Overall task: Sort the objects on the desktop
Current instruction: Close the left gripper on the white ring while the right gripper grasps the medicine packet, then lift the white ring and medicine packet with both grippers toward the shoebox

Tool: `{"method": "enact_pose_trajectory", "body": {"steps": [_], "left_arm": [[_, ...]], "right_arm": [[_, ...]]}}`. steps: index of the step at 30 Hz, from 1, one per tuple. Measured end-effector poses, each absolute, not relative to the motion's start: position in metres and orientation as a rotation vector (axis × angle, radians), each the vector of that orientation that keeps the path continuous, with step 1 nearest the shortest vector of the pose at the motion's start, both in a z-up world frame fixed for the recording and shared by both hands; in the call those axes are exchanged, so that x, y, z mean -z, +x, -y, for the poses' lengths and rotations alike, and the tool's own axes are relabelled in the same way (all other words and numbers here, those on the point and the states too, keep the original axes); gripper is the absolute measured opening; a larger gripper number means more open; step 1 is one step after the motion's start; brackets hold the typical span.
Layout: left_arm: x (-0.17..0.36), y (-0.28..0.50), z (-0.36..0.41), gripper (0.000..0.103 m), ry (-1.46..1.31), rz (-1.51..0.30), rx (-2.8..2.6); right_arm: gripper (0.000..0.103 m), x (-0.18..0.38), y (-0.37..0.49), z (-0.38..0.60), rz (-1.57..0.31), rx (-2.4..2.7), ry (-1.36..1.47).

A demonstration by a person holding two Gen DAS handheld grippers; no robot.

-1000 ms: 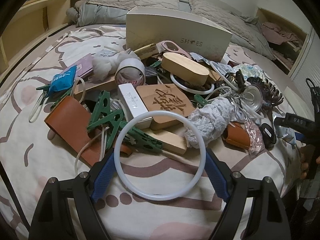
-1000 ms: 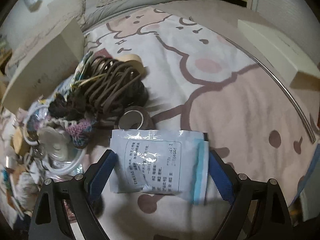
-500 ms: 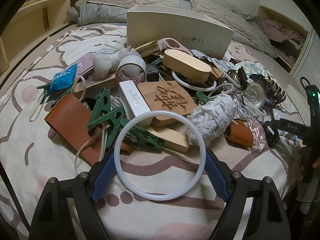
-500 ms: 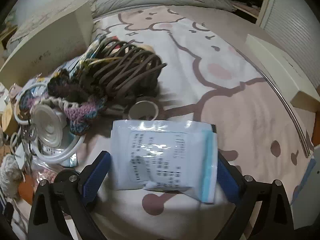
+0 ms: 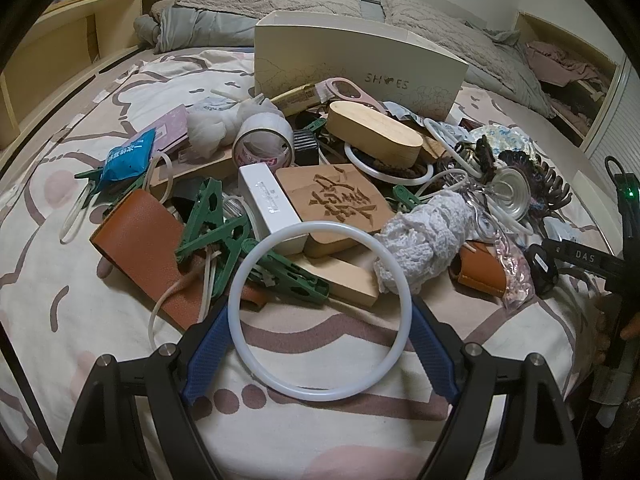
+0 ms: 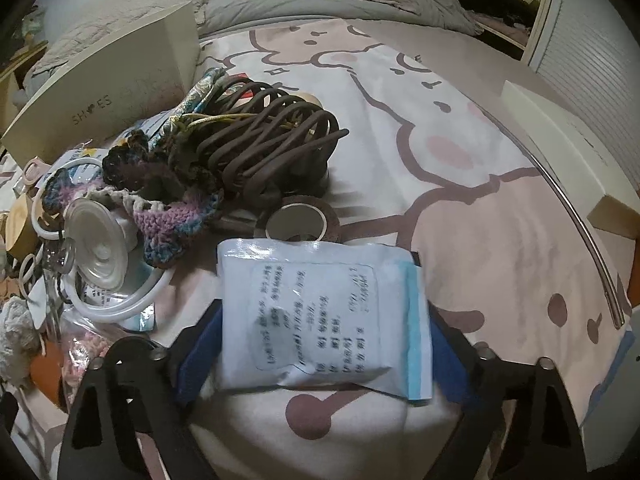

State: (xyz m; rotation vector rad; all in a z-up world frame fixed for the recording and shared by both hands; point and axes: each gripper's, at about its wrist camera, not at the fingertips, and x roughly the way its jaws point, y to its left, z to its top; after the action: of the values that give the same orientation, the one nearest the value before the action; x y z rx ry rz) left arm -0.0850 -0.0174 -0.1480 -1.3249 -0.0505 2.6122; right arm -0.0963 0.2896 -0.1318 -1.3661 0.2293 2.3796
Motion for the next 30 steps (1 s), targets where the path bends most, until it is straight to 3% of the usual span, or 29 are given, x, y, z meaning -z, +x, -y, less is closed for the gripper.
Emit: {"method": "enact_pose_trajectory", "body": {"steps": [7,30], "left_arm": [[0.144,-0.085,0.020,0.085,-1.312,0.058,-2.622],[0.123,-0.078,0.022,0.085,-1.236,0.065,-2.664]], "right_arm": [[0.073,0.128,-0.093,-0.287,-0.243,-2.409,-1.362],[0.072,0.094,-0.076,-0.275,-0.327,-2.536,-1.320]]}}
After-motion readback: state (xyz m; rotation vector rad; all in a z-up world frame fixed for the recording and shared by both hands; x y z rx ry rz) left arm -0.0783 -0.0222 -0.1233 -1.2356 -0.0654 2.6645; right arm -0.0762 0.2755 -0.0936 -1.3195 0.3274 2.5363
